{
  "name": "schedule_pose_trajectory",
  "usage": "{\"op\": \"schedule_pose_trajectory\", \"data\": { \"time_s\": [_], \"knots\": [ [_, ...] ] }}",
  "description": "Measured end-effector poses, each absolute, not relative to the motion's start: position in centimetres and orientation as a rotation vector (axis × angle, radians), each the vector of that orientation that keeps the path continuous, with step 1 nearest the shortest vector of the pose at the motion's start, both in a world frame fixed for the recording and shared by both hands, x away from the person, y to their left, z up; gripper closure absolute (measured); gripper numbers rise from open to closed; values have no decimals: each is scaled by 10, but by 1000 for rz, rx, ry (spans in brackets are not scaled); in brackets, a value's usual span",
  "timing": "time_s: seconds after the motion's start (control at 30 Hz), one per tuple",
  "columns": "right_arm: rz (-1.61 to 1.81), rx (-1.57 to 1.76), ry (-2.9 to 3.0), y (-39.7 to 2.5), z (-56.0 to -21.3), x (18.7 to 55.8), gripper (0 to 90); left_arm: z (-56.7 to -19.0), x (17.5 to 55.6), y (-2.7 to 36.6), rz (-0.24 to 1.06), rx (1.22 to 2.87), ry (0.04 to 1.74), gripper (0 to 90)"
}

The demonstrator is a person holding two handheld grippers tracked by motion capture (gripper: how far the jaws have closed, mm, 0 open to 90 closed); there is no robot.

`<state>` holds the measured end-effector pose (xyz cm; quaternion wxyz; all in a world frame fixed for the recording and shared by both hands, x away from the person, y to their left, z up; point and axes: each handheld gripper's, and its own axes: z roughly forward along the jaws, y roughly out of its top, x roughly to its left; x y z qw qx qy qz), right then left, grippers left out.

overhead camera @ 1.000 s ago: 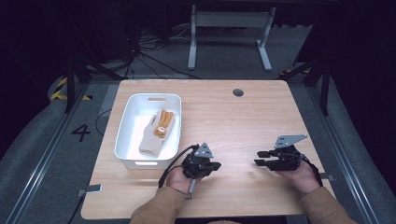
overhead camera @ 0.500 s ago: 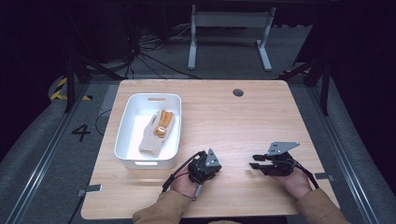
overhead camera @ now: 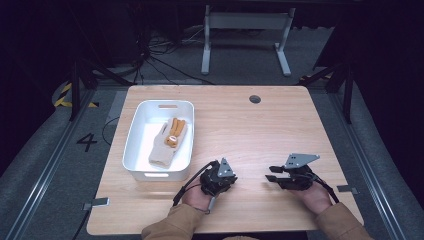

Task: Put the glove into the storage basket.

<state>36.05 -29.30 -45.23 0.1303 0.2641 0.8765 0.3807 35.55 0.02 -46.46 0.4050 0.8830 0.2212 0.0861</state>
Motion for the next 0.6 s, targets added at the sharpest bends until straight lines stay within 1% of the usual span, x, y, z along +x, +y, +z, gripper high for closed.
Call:
{"op": "schedule_pose_trajectory", "data": {
  "time_s": [0.1,0.17,0.23,0.27,0.33,0.43,0.6],
  "knots": [
    [1106,767,2547,-294,-452,361,614,-464,356,2,194,2219,571,758],
    [1105,767,2547,-294,-452,361,613,-463,358,3,168,2215,576,700],
    [1107,766,2544,-294,-452,361,610,-461,360,5,137,2194,586,603],
    [1108,767,2542,-294,-452,361,608,-460,361,6,110,2183,582,518],
    [1110,773,2538,-295,-452,361,604,-459,363,7,56,2172,577,401],
    [1107,776,2540,-296,-451,361,600,-460,363,11,77,2181,542,347],
    [1125,778,2529,-296,-450,364,590,-460,363,14,86,2187,551,337]
  ]
}}
